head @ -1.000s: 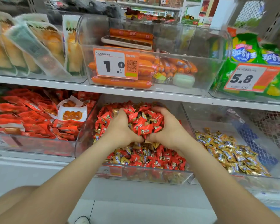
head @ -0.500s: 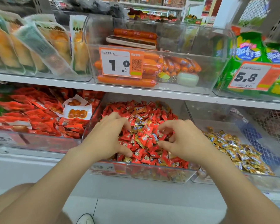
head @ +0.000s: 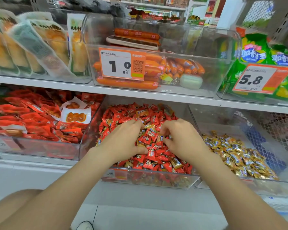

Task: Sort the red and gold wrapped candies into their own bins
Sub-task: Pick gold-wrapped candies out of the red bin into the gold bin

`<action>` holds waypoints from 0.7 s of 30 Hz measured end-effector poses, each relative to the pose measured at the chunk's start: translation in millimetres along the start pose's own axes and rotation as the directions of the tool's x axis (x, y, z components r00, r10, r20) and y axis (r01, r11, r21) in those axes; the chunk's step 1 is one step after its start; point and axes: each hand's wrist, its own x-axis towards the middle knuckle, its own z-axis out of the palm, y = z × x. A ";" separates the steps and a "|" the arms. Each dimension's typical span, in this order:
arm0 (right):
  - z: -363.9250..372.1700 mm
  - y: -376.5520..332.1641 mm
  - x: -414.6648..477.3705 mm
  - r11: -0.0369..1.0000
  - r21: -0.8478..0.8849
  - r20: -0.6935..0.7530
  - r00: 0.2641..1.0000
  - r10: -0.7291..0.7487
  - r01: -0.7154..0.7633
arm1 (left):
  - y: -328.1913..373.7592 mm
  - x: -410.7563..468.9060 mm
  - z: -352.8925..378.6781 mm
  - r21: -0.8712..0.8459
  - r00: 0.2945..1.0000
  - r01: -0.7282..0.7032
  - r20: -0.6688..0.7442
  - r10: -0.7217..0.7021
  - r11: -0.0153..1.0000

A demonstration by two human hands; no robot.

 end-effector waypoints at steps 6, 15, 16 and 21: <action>0.8 7.8 -6.0 0.969 0.149 -0.042 0.978 0.204 -0.196 | -2.9 3.0 0.4 -0.088 0.999 0.051 0.010 -0.050 0.995; -14.4 9.1 -11.7 0.918 0.297 0.099 0.965 0.243 -0.261 | -4.8 -1.1 -3.8 -0.158 0.998 0.043 0.051 -0.035 0.987; -16.6 9.4 -12.5 0.908 0.325 0.089 0.965 0.247 -0.263 | -5.6 -2.3 -5.2 -0.177 0.998 0.044 0.042 -0.037 0.983; -19.6 3.9 -15.2 0.934 0.286 0.015 0.976 0.217 -0.212 | -9.7 -6.2 -12.9 -0.255 0.995 0.093 -0.020 -0.101 0.962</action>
